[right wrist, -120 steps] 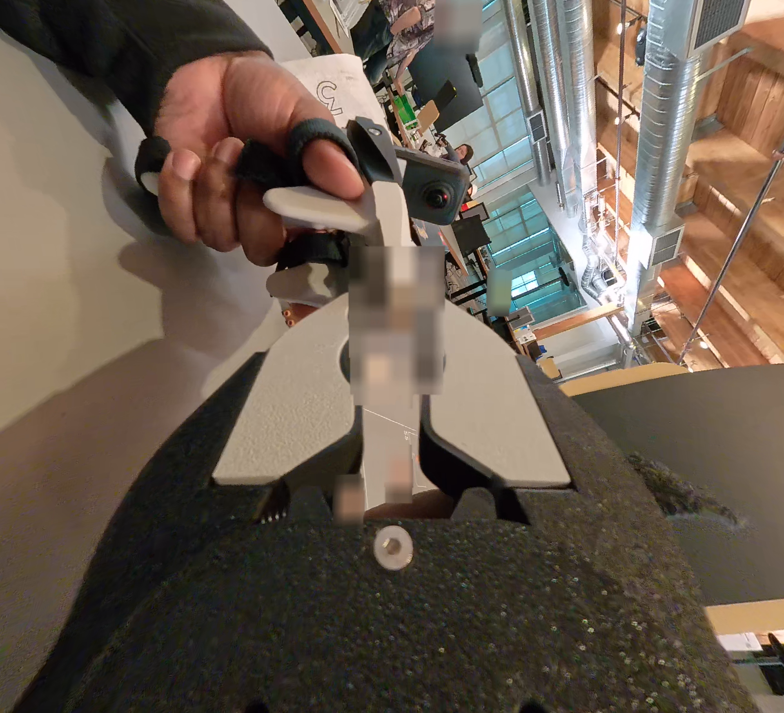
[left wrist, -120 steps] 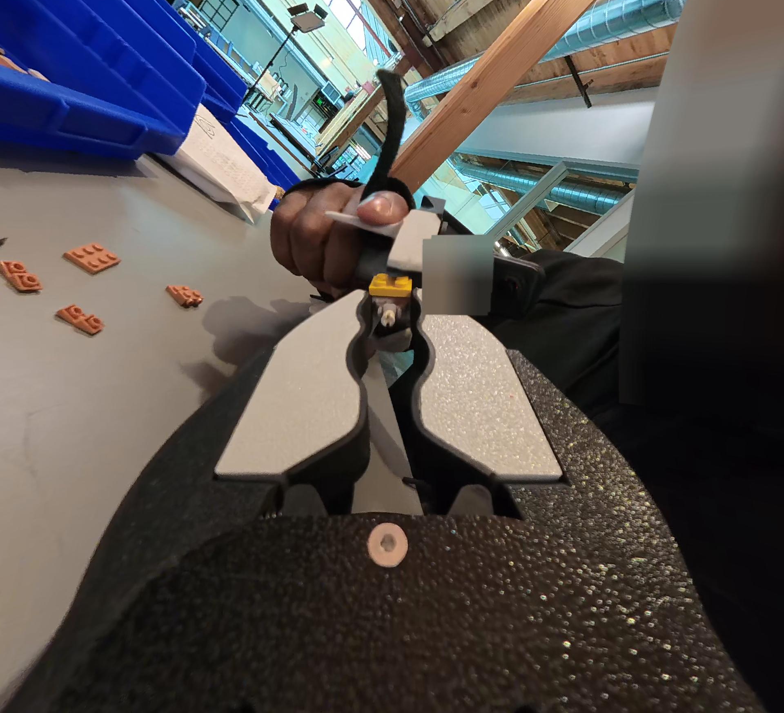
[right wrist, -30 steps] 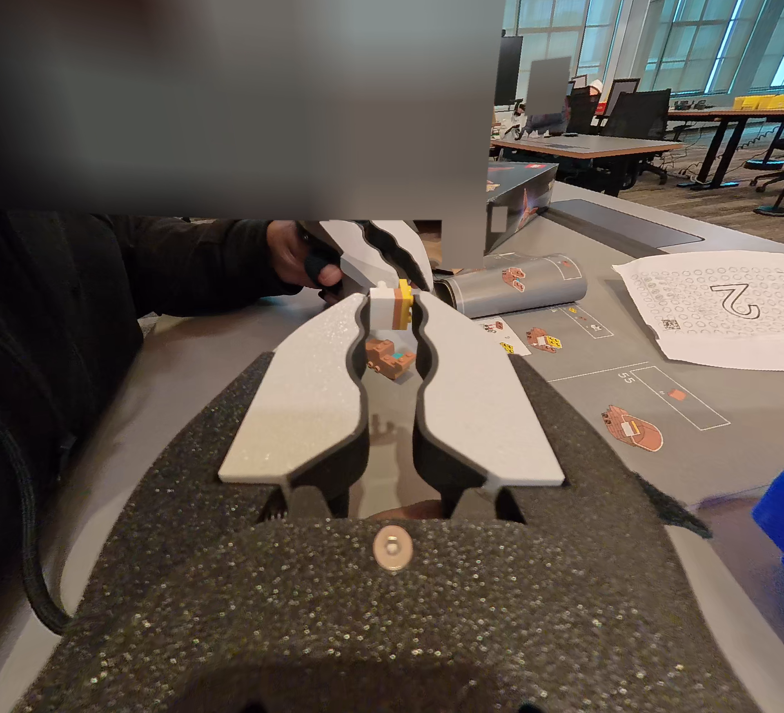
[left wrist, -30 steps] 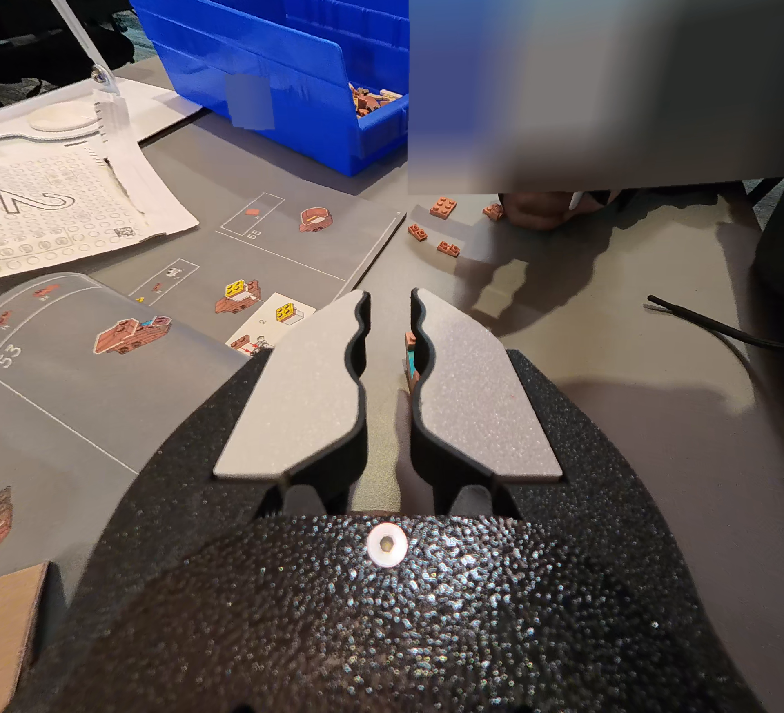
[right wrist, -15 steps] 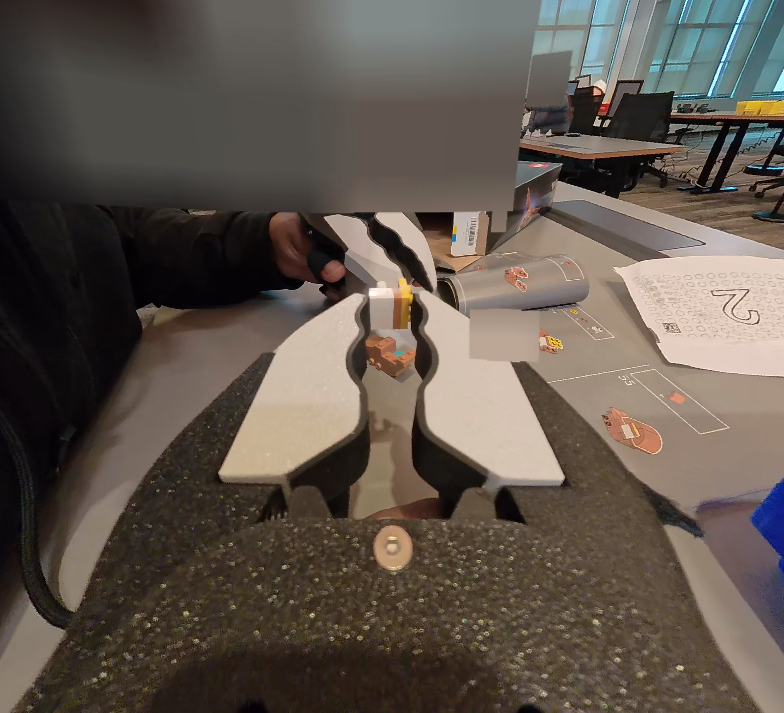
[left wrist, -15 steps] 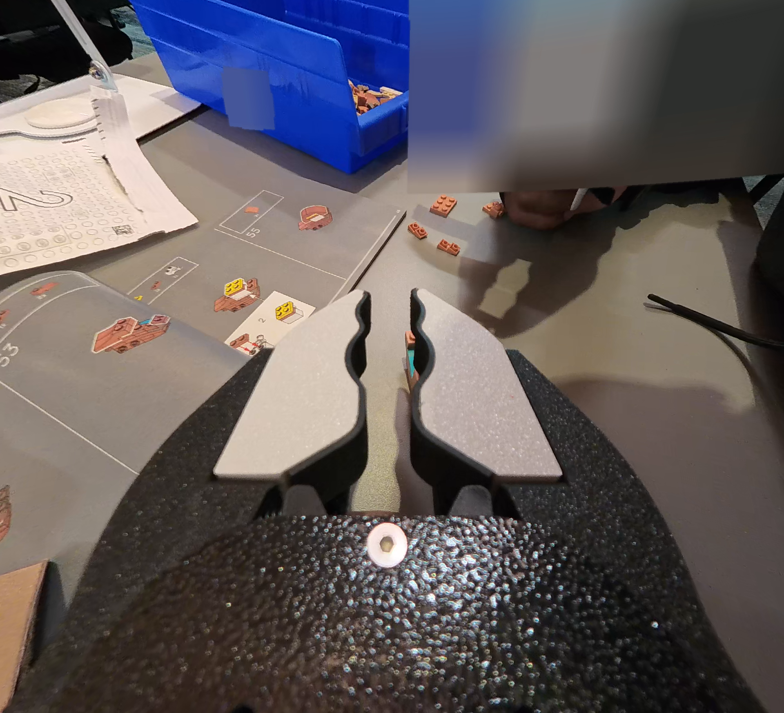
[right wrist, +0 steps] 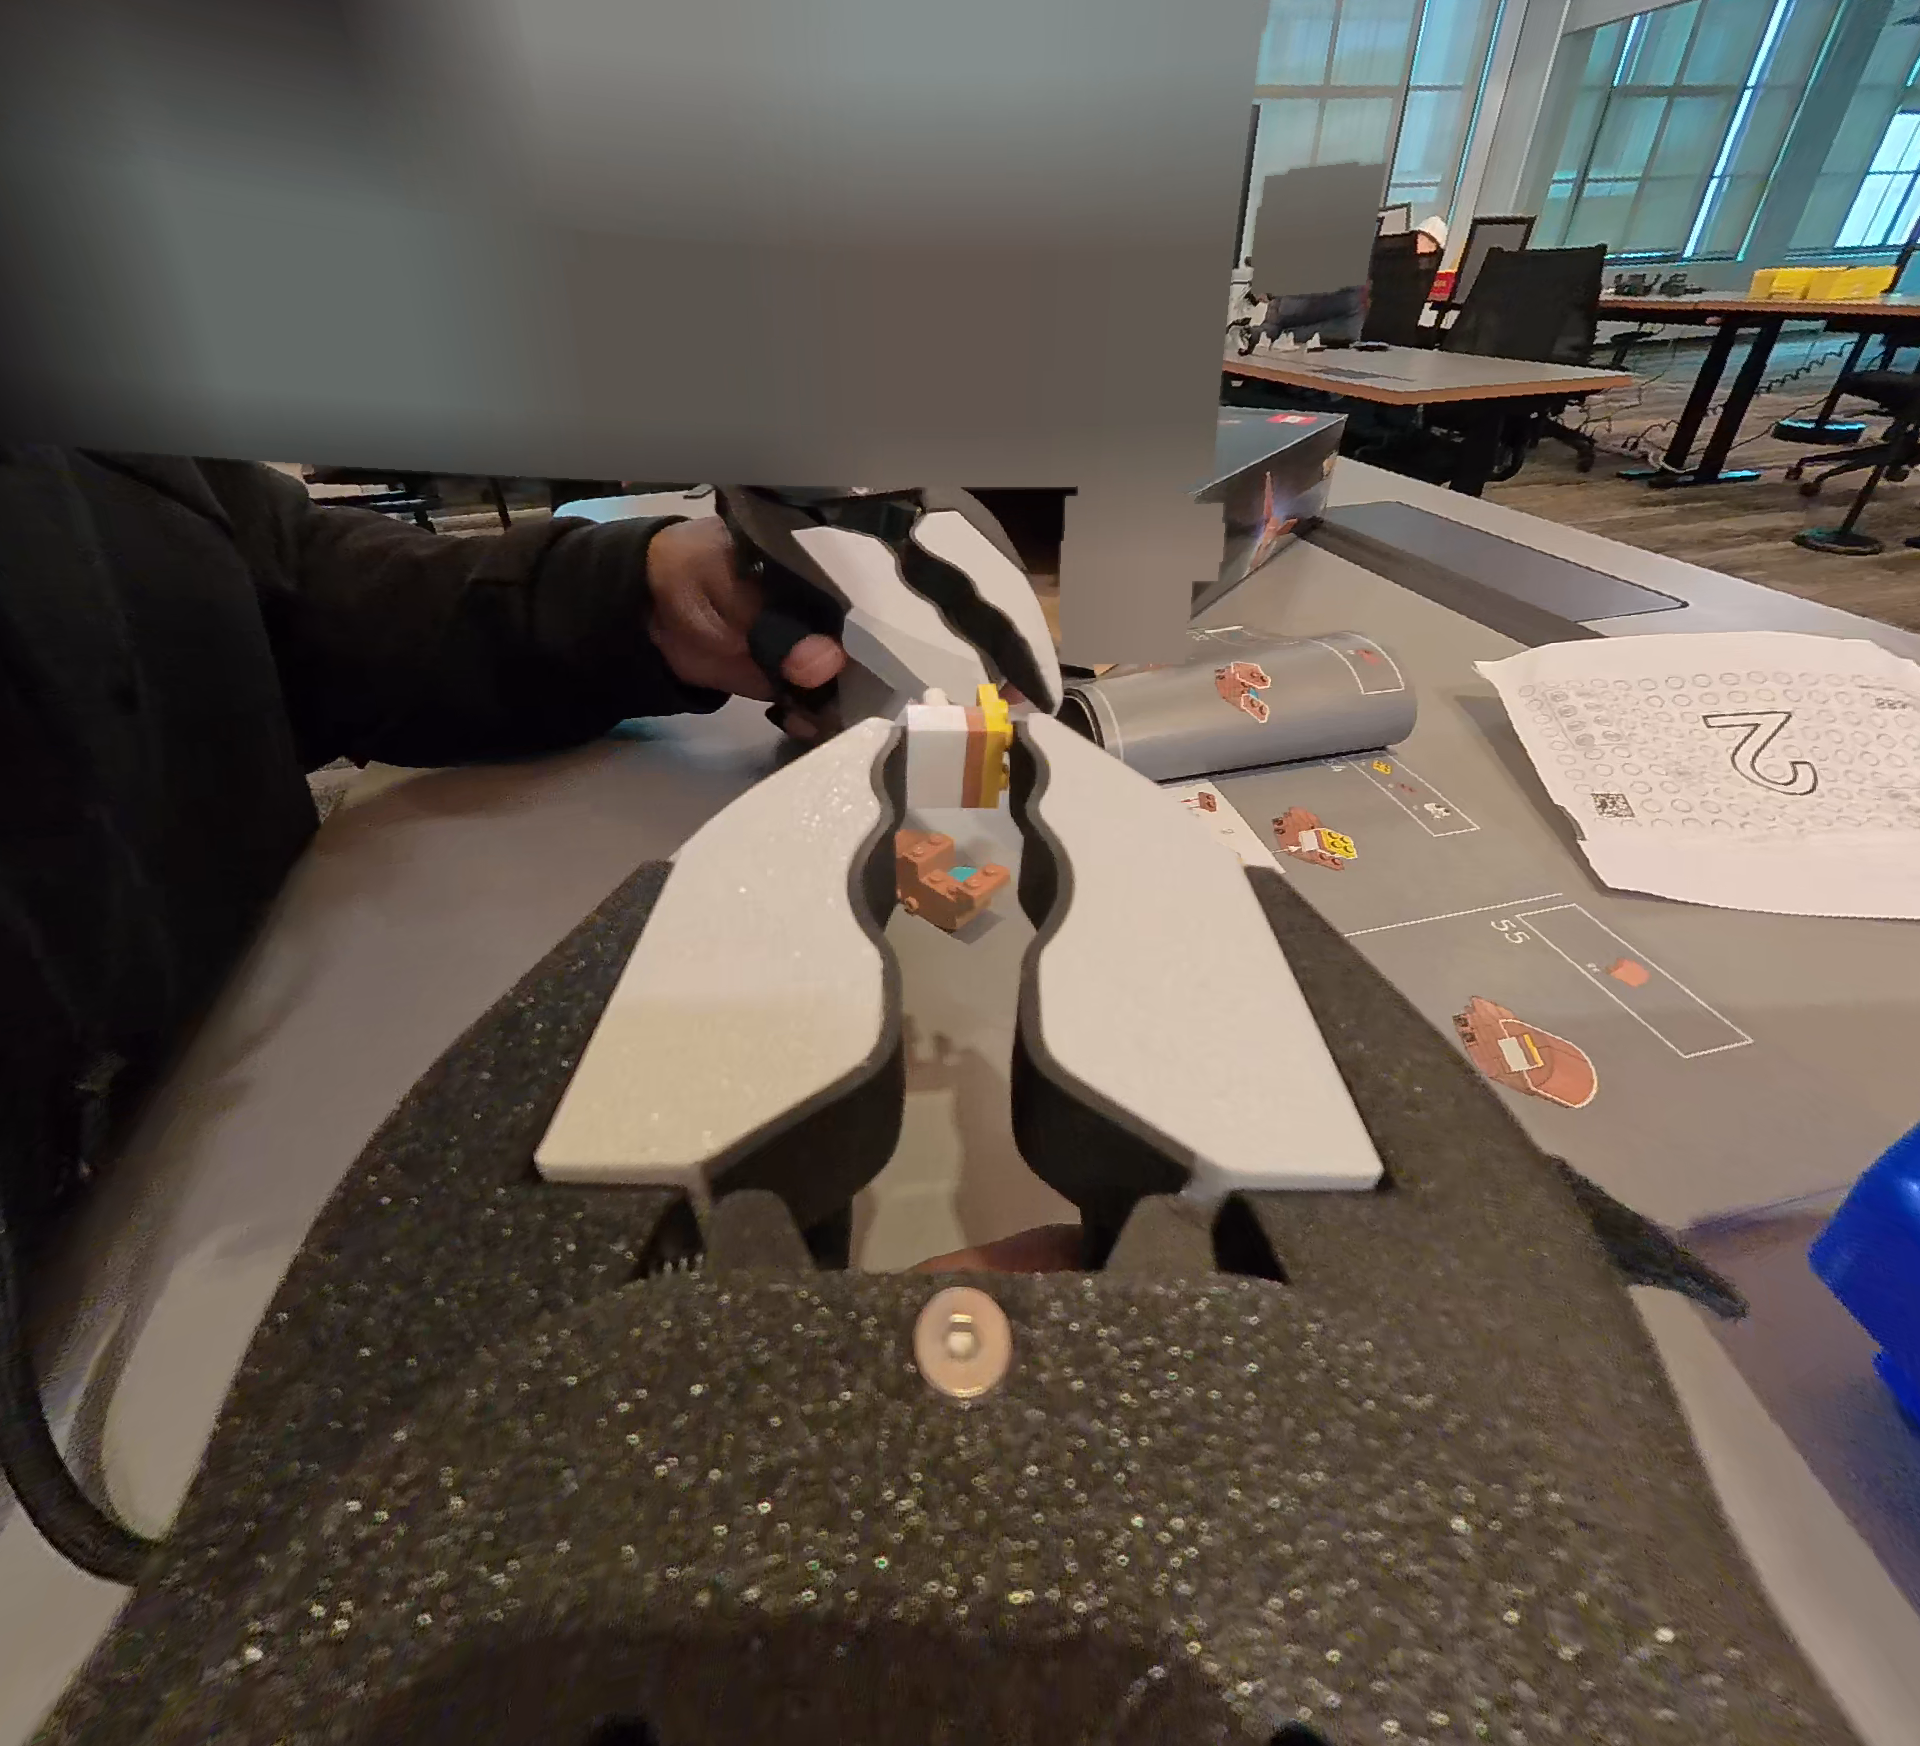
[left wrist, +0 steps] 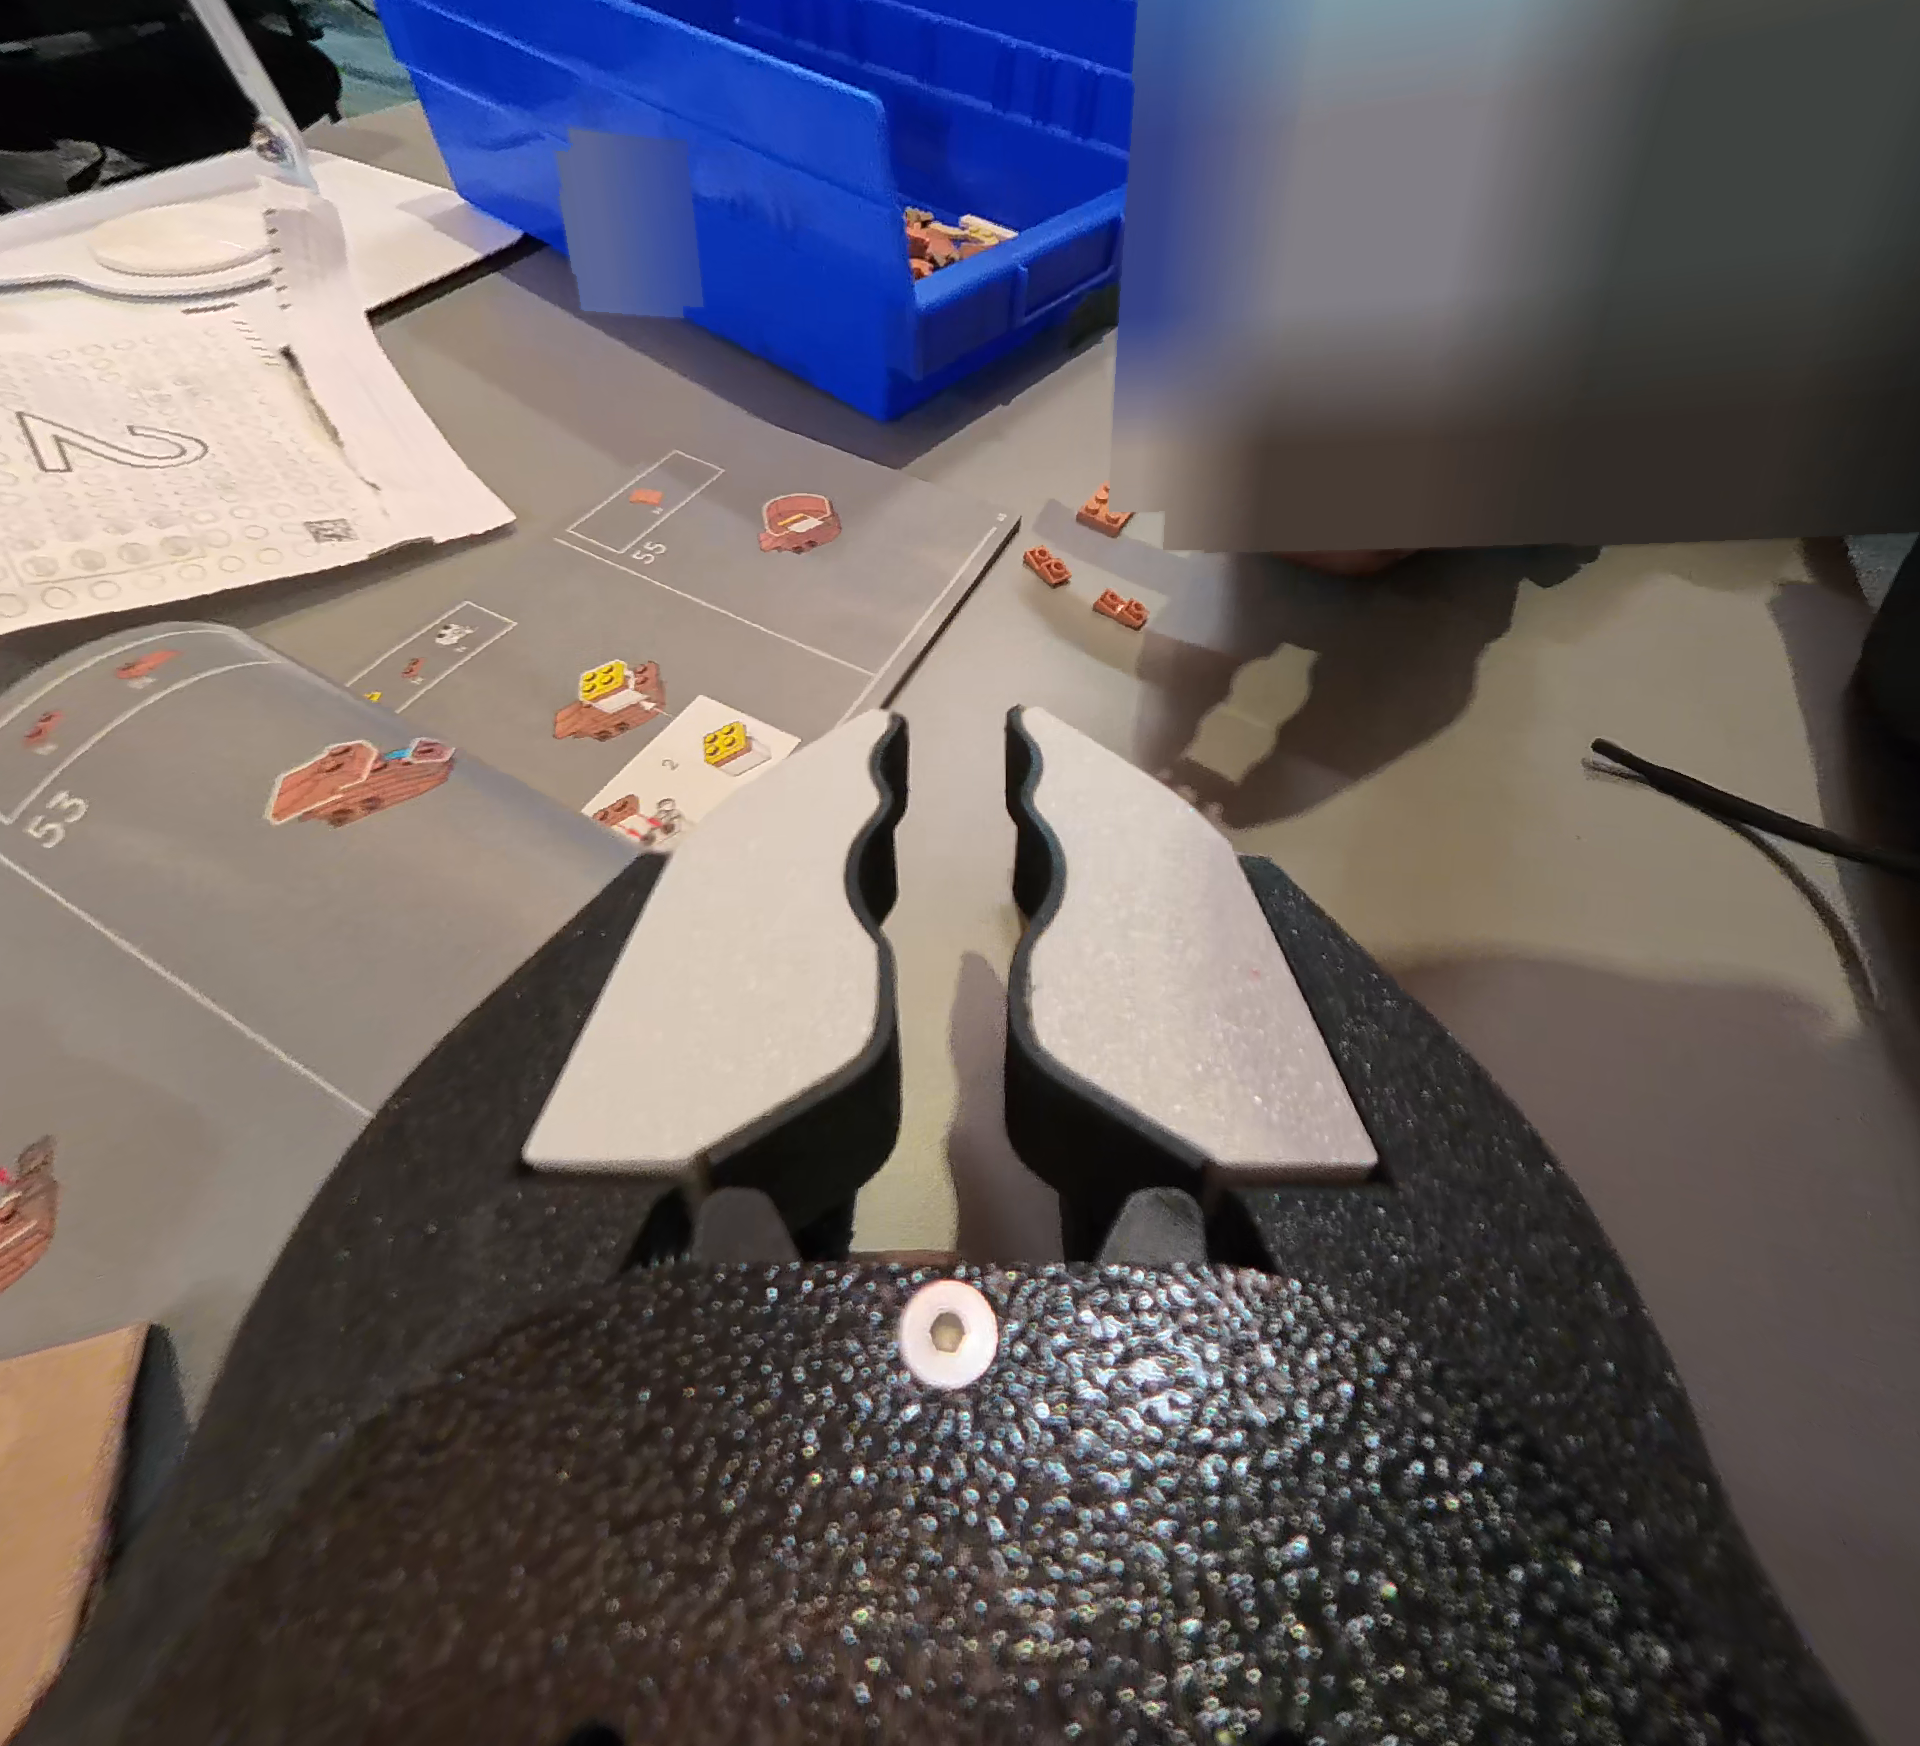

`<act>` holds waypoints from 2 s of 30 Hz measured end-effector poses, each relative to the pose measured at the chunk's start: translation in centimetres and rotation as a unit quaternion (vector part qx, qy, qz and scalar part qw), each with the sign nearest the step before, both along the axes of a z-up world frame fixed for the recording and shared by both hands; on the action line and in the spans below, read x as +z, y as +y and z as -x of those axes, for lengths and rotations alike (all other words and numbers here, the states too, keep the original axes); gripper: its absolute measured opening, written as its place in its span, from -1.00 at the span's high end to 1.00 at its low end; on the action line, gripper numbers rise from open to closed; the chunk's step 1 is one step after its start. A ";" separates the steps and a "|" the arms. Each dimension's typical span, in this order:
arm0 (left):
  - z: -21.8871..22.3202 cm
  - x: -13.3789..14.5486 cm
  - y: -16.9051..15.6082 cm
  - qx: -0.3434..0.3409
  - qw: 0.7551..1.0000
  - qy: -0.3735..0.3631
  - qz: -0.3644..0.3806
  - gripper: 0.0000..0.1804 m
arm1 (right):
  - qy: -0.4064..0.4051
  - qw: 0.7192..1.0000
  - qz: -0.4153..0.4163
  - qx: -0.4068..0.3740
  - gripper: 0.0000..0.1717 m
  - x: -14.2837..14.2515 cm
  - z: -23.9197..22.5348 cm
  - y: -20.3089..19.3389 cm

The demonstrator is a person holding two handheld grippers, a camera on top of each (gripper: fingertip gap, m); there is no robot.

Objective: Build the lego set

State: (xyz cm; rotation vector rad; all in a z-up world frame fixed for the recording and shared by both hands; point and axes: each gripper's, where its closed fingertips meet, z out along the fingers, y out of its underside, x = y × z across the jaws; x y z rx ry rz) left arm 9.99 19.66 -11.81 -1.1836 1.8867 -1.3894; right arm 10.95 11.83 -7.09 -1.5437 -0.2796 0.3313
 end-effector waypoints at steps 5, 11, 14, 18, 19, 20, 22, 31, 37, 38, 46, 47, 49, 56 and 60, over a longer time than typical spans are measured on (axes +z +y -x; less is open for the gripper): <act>0.1 -0.6 0.5 0.005 1.000 0.020 -0.007 0.80 | -0.016 1.000 -0.001 -0.009 0.78 -0.1 0.1 0.1; 0.3 -0.5 -0.1 -0.005 1.000 0.018 -0.020 0.80 | -0.057 0.998 -0.001 -0.026 0.78 -0.5 0.6 0.4; 0.6 -0.2 -0.8 -0.021 0.999 0.015 -0.022 0.79 | -0.105 0.994 0.000 -0.043 0.78 -1.0 1.0 0.8; 1.2 0.4 -2.2 -0.058 0.998 0.015 0.010 0.78 | -0.193 0.979 0.001 -0.072 0.78 -1.9 1.7 1.4; 1.4 0.6 -2.6 -0.069 0.997 0.019 0.025 0.77 | -0.209 0.975 0.002 -0.078 0.78 -2.0 1.8 1.6; 1.6 0.8 -3.0 -0.078 0.996 0.023 0.042 0.77 | -0.222 0.972 -0.001 -0.082 0.78 -2.1 2.0 1.7; 1.9 1.3 -3.6 -0.095 0.992 0.026 0.079 0.76 | -0.249 0.964 -0.013 -0.087 0.78 -1.9 2.4 1.8; 3.2 2.7 -5.9 -0.173 0.962 0.053 0.205 0.73 | -0.381 0.914 -0.090 -0.106 0.78 -1.1 3.9 1.9; 3.9 3.0 -6.7 -0.206 0.946 0.067 0.240 0.75 | -0.441 0.883 -0.119 -0.104 0.78 -1.4 4.9 2.0; 4.0 3.0 -6.7 -0.208 0.945 0.068 0.242 0.77 | -0.448 0.880 -0.123 -0.105 0.78 -1.4 4.9 2.0; 4.3 3.0 -6.9 -0.222 0.940 0.068 0.249 0.91 | -0.480 0.857 -0.150 -0.112 0.78 -1.2 5.2 2.0; 4.3 3.0 -6.9 -0.223 0.941 0.066 0.247 0.91 | -0.481 0.856 -0.151 -0.113 0.78 -1.2 5.2 2.0; 4.3 3.1 -6.9 -0.224 0.941 0.061 0.244 0.91 | -0.479 0.857 -0.149 -0.114 0.77 -1.2 5.2 2.0; 4.2 3.4 -6.0 -0.217 0.949 0.034 0.225 0.91 | -0.387 0.914 -0.112 -0.057 0.62 -1.3 5.2 1.5; 4.3 3.0 -5.6 -0.218 0.962 0.010 0.161 0.91 | -0.247 0.968 -0.033 -0.002 0.58 -1.6 5.0 1.6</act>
